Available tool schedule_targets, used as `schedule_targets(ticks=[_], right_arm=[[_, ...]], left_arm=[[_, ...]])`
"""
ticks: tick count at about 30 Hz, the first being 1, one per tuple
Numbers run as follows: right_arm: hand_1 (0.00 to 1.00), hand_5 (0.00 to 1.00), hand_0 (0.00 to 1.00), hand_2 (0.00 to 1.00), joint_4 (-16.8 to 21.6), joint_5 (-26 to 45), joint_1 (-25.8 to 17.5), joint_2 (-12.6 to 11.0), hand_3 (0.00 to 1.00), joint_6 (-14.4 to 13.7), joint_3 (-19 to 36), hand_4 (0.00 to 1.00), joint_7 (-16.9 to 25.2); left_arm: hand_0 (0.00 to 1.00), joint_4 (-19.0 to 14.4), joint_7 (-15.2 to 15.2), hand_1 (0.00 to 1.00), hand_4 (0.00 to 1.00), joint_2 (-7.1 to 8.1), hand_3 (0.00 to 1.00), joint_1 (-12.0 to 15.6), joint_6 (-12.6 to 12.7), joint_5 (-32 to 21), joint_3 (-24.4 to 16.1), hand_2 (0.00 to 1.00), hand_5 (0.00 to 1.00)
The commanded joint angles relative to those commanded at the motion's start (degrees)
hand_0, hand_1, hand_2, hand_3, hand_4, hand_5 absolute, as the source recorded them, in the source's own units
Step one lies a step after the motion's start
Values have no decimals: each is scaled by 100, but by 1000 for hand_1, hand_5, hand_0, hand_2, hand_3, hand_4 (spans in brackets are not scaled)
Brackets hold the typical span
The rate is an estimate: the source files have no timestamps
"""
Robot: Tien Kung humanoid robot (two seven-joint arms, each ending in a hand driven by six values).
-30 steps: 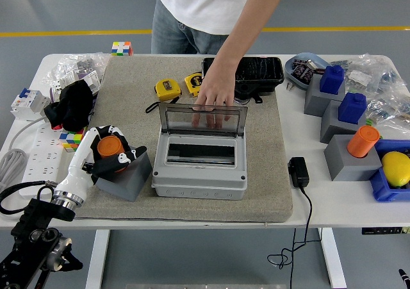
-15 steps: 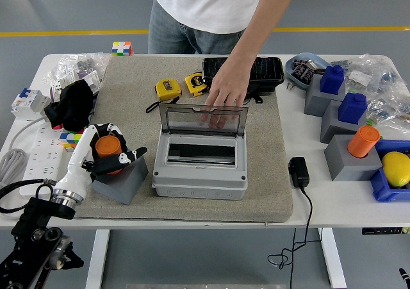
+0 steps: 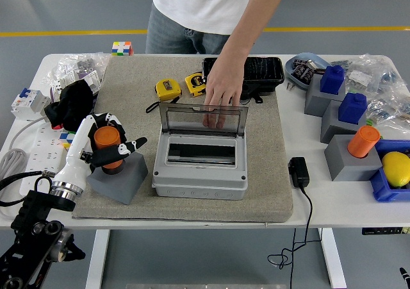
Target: Fetch the battery,place it into the box,close the lid of the box
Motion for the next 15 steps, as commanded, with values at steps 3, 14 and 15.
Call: schedule_targets(ticks=[3, 14, 15], right_arm=[[843, 998, 836, 808, 0, 1, 3, 3, 837, 1, -1, 998, 2], [842, 998, 835, 807, 0, -17, 13, -7, 838, -2, 21, 998, -7], [842, 998, 835, 807, 0, -16, 15, -10, 837, -3, 20, 998, -5]], left_arm=[[79, -34, 37, 19, 998, 13, 78, -59, 85, -44, -46, 68, 18], [65, -537, 181, 2, 998, 354, 41, -322, 1299, 1298, 66, 42, 229], [54, -587, 215, 2, 998, 402, 22, -349, 1356, 1446, 115, 22, 324]])
